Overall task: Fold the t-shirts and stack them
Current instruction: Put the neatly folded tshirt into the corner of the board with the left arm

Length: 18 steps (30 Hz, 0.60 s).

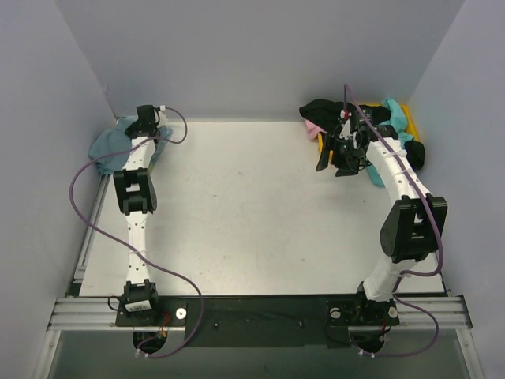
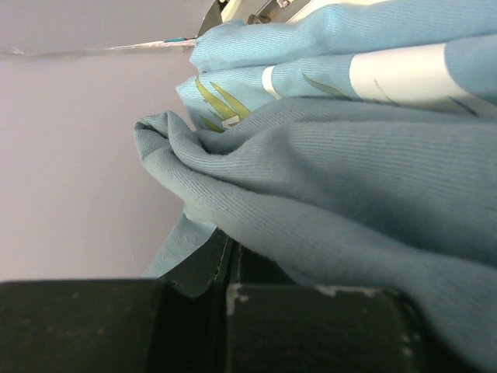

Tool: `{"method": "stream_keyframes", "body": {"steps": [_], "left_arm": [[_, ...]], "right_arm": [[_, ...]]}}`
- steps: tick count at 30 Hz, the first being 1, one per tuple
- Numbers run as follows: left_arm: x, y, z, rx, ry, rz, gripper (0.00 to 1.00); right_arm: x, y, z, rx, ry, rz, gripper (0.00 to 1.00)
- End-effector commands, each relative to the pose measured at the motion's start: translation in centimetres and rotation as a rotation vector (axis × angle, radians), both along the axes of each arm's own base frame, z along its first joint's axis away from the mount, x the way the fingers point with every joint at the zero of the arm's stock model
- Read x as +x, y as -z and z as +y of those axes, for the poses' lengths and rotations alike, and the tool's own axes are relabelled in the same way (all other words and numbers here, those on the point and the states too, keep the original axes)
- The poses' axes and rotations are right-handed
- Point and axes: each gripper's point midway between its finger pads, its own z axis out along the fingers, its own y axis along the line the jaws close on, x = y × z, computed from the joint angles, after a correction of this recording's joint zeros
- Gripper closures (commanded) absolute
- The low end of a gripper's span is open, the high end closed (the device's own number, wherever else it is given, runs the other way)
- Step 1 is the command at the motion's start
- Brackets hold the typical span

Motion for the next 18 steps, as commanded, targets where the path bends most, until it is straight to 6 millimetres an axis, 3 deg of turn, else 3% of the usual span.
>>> {"method": "stream_keyframes", "body": {"steps": [1,7,10,14,18], "left_arm": [[0.4,-5.5,2.0,0.064,-0.047,-0.135,1.00],[-1.1,-13.8,1.9,-0.067,-0.101,-0.325,1.00],[-3.6,-15.4,3.1,-0.121,-0.150,-0.324,1.00],[-6.6,-10.9,5.3,-0.062,-0.241,-0.132,1.00],[-8.0,-8.7,5.8,-0.057,-0.260,-0.043,1.00]], "right_arm": [[-0.4,-0.4,0.1,-0.025,-0.020,0.018,0.36],[-0.8,-0.5,0.6,-0.030,-0.054,0.013,0.36],[-1.3,-0.3,0.5,-0.034,-0.061,0.018,0.36],[-2.0,0.1,0.3,-0.043,-0.075,0.024,0.36],[-2.6,0.6,0.4,-0.038,-0.085,0.036,0.36]]}}
